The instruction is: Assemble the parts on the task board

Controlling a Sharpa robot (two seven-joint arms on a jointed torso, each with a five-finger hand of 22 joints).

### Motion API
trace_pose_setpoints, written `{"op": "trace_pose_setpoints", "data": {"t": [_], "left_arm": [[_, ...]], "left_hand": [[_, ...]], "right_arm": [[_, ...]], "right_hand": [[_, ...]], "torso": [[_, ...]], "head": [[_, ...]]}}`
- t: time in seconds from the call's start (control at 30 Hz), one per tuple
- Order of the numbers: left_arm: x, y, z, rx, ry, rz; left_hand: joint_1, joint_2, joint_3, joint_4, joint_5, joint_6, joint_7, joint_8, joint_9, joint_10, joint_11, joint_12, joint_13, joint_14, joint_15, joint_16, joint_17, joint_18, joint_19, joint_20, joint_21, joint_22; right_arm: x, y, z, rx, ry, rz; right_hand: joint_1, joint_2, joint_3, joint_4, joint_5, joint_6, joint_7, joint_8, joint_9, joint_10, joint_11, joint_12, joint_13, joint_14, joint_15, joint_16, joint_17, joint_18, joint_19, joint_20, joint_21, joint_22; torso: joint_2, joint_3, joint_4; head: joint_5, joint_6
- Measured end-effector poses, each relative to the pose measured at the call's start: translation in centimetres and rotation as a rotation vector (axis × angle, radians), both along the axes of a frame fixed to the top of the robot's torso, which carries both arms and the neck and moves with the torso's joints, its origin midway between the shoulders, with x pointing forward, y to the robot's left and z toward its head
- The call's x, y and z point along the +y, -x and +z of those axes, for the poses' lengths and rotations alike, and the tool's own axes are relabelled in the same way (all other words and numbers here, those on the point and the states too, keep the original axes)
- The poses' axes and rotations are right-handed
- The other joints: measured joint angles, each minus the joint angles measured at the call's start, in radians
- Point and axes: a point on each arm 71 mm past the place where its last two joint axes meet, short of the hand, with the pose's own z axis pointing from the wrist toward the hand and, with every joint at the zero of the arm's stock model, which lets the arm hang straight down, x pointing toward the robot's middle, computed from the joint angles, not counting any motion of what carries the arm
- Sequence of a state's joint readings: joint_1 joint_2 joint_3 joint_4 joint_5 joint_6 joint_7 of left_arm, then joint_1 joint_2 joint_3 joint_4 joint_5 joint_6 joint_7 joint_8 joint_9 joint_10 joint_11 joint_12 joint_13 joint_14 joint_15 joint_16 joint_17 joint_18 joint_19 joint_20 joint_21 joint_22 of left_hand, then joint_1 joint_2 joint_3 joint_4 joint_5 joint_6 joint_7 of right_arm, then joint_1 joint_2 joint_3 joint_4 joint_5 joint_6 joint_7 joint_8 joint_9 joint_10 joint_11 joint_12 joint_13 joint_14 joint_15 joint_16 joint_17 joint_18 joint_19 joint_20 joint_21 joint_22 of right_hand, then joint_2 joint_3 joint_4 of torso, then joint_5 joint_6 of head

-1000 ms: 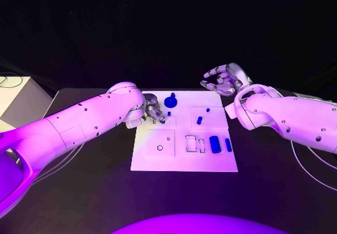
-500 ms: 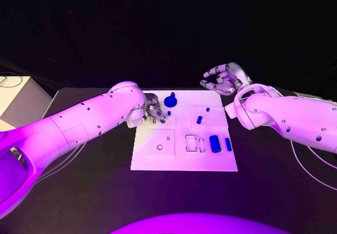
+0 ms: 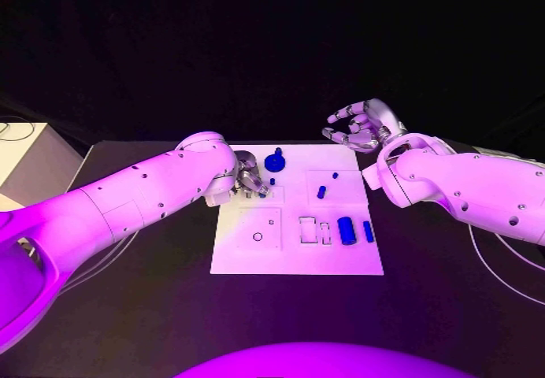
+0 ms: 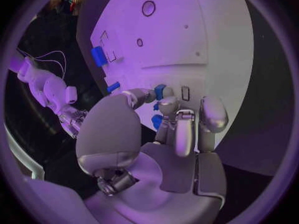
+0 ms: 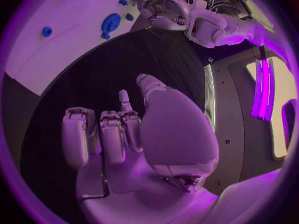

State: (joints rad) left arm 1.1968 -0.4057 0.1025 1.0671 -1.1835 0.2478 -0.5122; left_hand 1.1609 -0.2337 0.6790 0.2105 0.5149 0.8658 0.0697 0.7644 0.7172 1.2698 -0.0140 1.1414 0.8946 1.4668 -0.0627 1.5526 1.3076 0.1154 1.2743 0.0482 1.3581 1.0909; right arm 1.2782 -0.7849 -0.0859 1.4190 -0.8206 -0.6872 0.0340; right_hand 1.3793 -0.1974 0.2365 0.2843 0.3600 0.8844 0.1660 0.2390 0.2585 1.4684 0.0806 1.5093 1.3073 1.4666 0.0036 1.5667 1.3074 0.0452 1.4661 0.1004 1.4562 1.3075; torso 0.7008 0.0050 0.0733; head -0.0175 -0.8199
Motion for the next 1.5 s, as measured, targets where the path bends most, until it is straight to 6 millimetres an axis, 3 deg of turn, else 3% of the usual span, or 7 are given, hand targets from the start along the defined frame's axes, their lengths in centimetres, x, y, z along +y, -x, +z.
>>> {"op": "trace_pose_setpoints", "data": {"t": [0.33,0.57,0.9,1.07,1.13,1.5], "left_arm": [[-0.01,-0.08,-0.02,-0.008,0.003,0.008],[0.09,-0.14,0.06,-0.016,0.006,0.014],[0.35,0.07,-0.11,-0.017,0.004,0.012],[0.42,0.27,-0.3,-0.013,0.002,0.009],[0.46,0.33,-0.29,-0.014,0.002,0.007],[0.8,0.62,-0.26,-0.015,0.002,0.004]], "left_hand": [[-0.021,0.013,-0.047,-0.047,-0.017,-0.008,-0.011,0.002,0.029,0.014,-0.008,0.0,0.002,-0.002,-0.009,0.004,0.0,0.0,0.007,-0.007,-0.012,-0.011],[-0.029,0.021,-0.085,-0.084,-0.044,0.005,-0.025,-0.037,0.021,0.016,-0.009,0.0,0.008,-0.002,-0.009,0.004,0.0,0.0,0.011,-0.011,-0.019,-0.015],[-0.041,0.009,-0.196,0.011,-0.052,0.023,-0.03,-0.062,0.022,0.011,-0.005,0.0,0.018,-0.002,-0.009,0.004,0.0,0.0,0.011,-0.011,-0.023,-0.016],[-0.041,0.009,-0.234,0.067,-0.128,0.027,-0.027,-0.067,0.027,0.011,-0.005,0.0,0.021,-0.002,-0.009,0.004,0.0,0.0,0.014,-0.007,-0.023,-0.016],[-0.041,0.009,-0.251,0.082,-0.179,0.032,-0.025,-0.074,0.029,0.011,-0.005,0.003,0.022,-0.002,-0.009,0.004,0.0,0.0,0.014,-0.007,-0.023,-0.016],[-0.097,0.041,-0.336,0.084,-0.378,0.035,-0.022,-0.079,0.042,0.011,-0.005,0.009,0.028,-0.002,-0.009,0.004,0.0,0.0,0.014,-0.007,-0.027,-0.015]], "right_arm": [[-0.01,-0.01,0.0,-0.001,0.0,0.0],[-0.05,0.0,-0.02,0.0,0.0,-0.001],[-0.17,0.02,-0.06,0.0,0.0,-0.002],[-0.2,0.03,-0.08,0.001,0.0,-0.003],[-0.22,0.04,-0.1,0.001,0.0,-0.003],[-0.29,0.05,-0.13,0.002,-0.001,-0.005]], "right_hand": [[0.0,0.0,0.0,0.0,0.0,0.0,0.0,0.0,0.0,0.0,0.0,0.0,0.0,0.0,0.0,0.0,0.0,0.0,0.0,0.0,0.0,0.0],[0.0,0.0,0.003,0.003,0.0,0.0,0.0,0.0,0.0,0.0,0.0,0.0,0.0,0.0,0.0,0.0,0.0,0.0,0.0,0.0,0.0,0.0],[0.0,0.0,0.003,0.003,0.0,0.0,0.0,0.0,0.0,0.0,0.0,0.0,0.0,0.0,0.0,0.0,0.0,0.0,0.0,0.0,-0.004,0.001],[0.0,0.0,0.003,0.003,0.0,0.0,0.0,0.0,0.0,0.0,0.0,0.0,0.0,0.0,0.0,0.0,0.0,0.0,0.0,0.0,-0.004,0.001],[0.0,0.0,0.003,0.003,0.0,0.0,0.0,0.0,0.0,0.0,0.0,0.0,0.0,0.0,0.0,0.0,0.0,0.0,0.0,0.0,-0.004,0.0],[0.0,0.0,0.003,0.003,0.0,0.0,0.0,0.0,0.0,0.0,0.0,-0.004,0.0,0.0,0.0,0.0,0.0,0.0,0.0,0.0,-0.004,0.0]], "torso": [[0.0,-0.0005,-0.0005],[-0.001,-0.001,0.0003],[-0.001,-0.0014,0.0001],[-0.001,-0.0012,-0.0003],[-0.001,-0.0011,-0.0003],[-0.001,-0.0012,0.0]], "head": [[-0.002,0.001],[-0.003,0.002],[-0.003,0.003],[-0.003,0.006],[-0.003,0.007],[-0.004,0.011]]}}
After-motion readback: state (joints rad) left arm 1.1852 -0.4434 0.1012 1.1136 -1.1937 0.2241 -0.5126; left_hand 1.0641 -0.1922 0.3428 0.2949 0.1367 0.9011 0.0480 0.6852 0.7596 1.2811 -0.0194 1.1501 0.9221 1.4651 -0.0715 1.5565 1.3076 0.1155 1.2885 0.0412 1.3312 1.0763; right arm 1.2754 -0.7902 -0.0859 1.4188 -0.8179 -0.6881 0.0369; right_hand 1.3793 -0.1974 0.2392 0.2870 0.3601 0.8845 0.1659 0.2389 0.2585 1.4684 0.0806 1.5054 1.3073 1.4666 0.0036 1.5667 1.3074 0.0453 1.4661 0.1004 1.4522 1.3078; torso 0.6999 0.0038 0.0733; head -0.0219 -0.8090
